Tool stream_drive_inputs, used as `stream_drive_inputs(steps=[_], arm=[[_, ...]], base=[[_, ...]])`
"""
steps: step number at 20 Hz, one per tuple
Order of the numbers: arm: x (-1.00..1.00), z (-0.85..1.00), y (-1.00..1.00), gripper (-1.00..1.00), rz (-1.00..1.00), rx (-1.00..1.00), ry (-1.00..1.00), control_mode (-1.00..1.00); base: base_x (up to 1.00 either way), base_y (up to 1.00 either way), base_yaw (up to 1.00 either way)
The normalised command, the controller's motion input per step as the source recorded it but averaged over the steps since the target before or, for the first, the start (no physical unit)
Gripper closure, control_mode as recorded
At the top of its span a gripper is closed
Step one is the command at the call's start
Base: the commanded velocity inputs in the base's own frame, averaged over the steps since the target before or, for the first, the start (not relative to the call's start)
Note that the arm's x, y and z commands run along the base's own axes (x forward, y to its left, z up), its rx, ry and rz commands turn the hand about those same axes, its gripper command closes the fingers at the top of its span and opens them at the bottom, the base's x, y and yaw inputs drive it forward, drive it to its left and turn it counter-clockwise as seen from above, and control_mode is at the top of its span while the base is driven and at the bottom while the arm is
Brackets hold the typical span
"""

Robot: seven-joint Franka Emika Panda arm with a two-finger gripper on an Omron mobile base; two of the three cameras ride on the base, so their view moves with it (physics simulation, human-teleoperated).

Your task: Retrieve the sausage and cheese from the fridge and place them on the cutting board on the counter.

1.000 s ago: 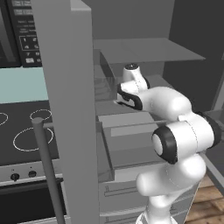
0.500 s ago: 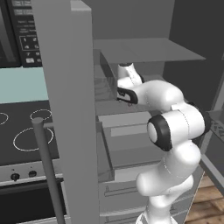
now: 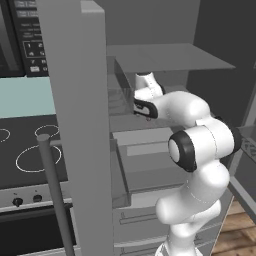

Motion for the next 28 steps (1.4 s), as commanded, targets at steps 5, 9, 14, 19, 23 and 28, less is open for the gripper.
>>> stream_drive_inputs(steps=[5,9,14,19,23,28], arm=[[0.06,-0.13,-0.27,1.0,-0.04,0.03,0.01,-1.0],[0.0,0.0,0.0,1.0,0.0,0.0,0.0,-1.0],[0.0,-0.09,0.0,1.0,0.0,-0.02,0.0,-1.0],[-0.05,-0.74,-0.01,1.0,0.0,-0.12,-0.01,-1.0],[-0.33,-1.0,-0.11,1.0,0.0,-0.13,-0.01,-1.0],[-0.6,-0.79,-0.26,1.0,0.03,-0.1,0.0,-1.0]], base=[[0.0,0.0,0.0],[0.0,0.0,0.0],[0.0,0.0,0.0],[0.0,0.0,0.0],[0.0,0.0,0.0],[0.0,0.0,0.0]])
